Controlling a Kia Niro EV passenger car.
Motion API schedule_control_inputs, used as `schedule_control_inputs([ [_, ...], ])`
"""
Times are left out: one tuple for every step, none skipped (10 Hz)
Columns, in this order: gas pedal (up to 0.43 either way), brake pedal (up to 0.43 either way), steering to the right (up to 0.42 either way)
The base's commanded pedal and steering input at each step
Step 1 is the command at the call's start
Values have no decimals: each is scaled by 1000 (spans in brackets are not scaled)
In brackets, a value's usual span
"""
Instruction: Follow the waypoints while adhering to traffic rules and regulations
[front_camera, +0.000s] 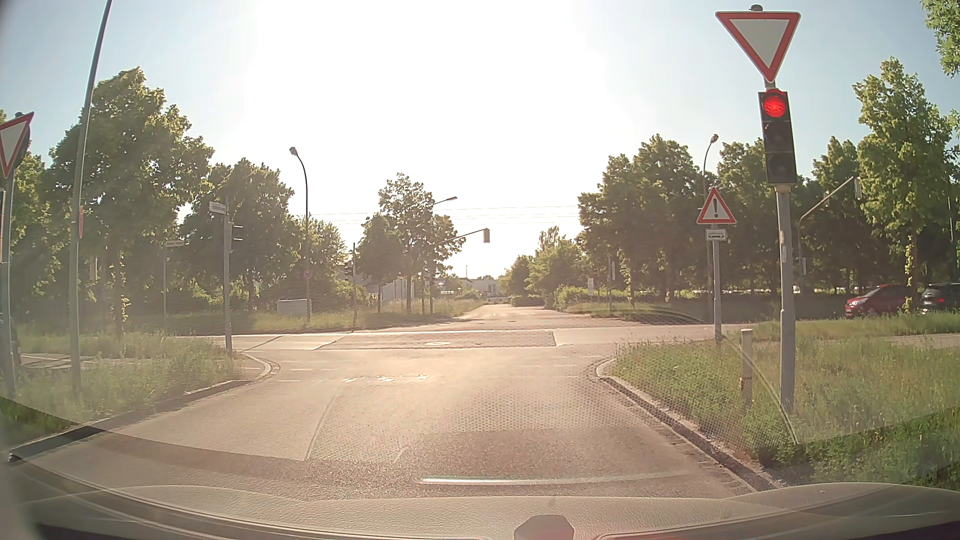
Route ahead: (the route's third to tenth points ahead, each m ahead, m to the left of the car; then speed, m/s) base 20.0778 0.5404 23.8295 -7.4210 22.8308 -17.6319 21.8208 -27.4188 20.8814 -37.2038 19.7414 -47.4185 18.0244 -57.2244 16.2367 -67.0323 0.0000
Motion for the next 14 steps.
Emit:
schedule_control_inputs([
  [0, 280, -16],
  [0, 280, -16],
  [0, 280, -16],
  [0, 280, -16],
  [0, 280, -16],
  [0, 280, -16],
  [0, 280, -16],
  [0, 280, -16],
  [0, 280, -16],
  [0, 280, -16],
  [0, 280, -16],
  [0, 280, -16],
  [0, 280, -16],
  [0, 280, -16],
])
